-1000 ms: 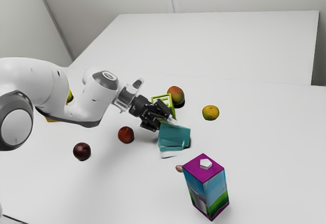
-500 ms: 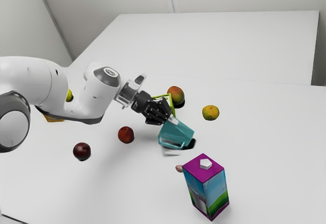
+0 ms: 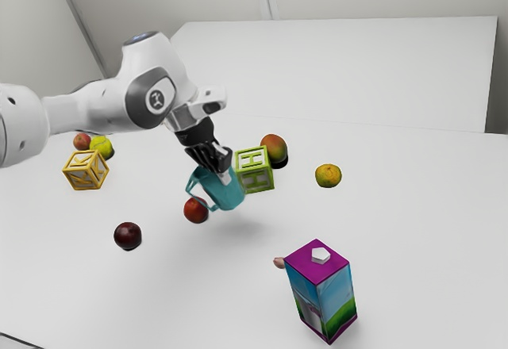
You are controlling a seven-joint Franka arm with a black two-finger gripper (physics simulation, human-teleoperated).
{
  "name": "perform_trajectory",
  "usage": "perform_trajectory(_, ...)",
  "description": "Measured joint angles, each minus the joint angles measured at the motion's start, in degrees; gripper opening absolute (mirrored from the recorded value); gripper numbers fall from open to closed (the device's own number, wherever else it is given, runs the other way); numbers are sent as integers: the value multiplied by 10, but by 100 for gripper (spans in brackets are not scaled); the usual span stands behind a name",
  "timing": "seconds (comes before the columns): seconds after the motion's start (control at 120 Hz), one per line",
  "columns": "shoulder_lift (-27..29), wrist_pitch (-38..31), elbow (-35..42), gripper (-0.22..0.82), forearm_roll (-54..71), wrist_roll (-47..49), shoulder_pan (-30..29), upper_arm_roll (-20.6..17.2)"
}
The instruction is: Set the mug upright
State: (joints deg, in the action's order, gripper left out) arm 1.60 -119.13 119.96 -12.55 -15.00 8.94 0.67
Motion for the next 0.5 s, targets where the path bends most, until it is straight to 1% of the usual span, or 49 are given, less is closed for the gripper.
perform_trajectory(0.083, -5, -1, -18, -18, 85, 27, -1, -11)
perform_trajectory(0.2, -29, 1, -56, -18, 148, 60, 11, -13)
perform_trajectory(0.317, -57, 5, -86, -18, 176, 86, 19, -7)
perform_trajectory(0.417, -88, 10, -123, -18, 186, 105, 7, 0)
perform_trajectory(0.5, -106, 13, -138, -18, 189, 118, -7, 4)
